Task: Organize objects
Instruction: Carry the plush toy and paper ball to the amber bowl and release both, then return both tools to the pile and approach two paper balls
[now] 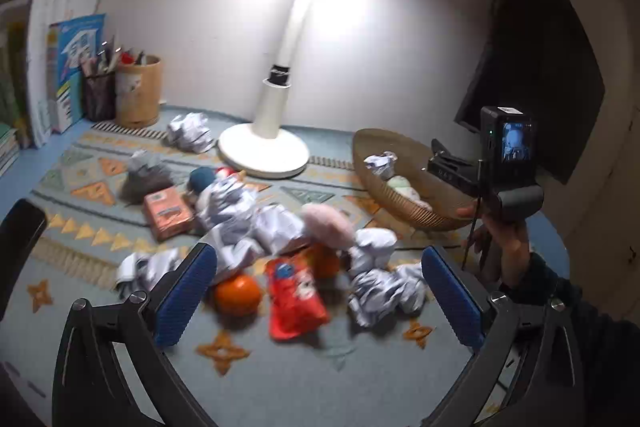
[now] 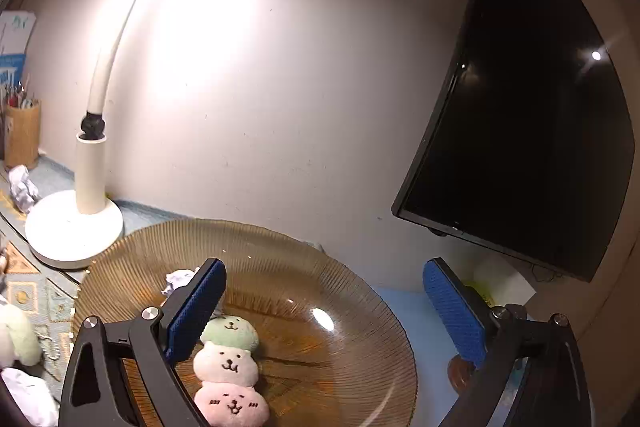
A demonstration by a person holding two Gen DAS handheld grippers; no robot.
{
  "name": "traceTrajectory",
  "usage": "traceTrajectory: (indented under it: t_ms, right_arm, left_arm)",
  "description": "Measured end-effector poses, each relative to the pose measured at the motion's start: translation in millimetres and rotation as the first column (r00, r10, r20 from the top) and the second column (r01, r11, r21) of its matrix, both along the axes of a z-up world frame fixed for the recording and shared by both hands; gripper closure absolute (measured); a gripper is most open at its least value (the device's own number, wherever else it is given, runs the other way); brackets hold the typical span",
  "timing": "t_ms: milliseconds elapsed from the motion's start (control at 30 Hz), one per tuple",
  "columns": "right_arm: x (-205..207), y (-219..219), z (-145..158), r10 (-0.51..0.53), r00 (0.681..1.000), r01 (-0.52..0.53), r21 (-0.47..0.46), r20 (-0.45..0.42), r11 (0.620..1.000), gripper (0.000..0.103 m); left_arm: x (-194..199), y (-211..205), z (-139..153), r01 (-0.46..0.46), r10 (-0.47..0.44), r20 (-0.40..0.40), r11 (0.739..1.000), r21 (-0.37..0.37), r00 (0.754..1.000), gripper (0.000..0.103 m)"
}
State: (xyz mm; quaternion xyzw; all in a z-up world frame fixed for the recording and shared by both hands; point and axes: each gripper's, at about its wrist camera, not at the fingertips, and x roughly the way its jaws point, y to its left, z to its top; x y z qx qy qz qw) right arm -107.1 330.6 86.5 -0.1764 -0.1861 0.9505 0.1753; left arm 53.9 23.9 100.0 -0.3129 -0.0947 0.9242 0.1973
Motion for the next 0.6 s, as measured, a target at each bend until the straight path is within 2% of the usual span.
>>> traceTrajectory:
  t_ms: [67,167,233,300,367,467,533,600]
  right_arm:
    - [-9,9,-4,-0.037,0.999,0.037,0.002,0.021,0.999,0.005]
    - [-18,30,-8,-0.166,0.984,0.164,0.035,0.068,0.986,0.005]
    - [-12,47,-7,-0.189,0.977,0.190,-0.001,0.101,0.982,0.006]
    - [3,61,-6,-0.207,0.971,0.215,-0.052,0.117,0.975,0.007]
    - [23,68,-3,-0.281,0.956,0.287,-0.059,0.088,0.956,0.007]
    - [45,76,-1,-0.342,0.938,0.347,-0.143,0.057,0.927,0.007]
    - [40,80,-2,-0.368,0.927,0.374,-0.193,0.070,0.907,0.007]
    - [21,81,-2,-0.384,0.920,0.393,-0.200,0.081,0.898,0.007]
  left_arm:
    - [9,-29,-17,-0.065,0.065,0.035,0.998,-0.005,0.997,0.000]
    - [16,-65,-32,-0.105,0.099,0.088,0.992,0.072,0.991,0.000]
    - [19,-78,-38,-0.133,0.123,0.097,0.986,0.102,0.988,0.000]
    - [21,-84,-42,-0.141,0.129,0.104,0.984,0.112,0.986,0.000]
    - [24,-85,-47,-0.124,0.110,0.113,0.984,0.126,0.987,0.000]
    - [23,-84,-52,-0.110,0.098,0.123,0.989,0.102,0.988,0.000]
    - [23,-83,-53,-0.104,0.091,0.123,0.990,0.096,0.988,0.000]
    - [23,-83,-54,-0.096,0.084,0.125,0.991,0.095,0.989,0.000]
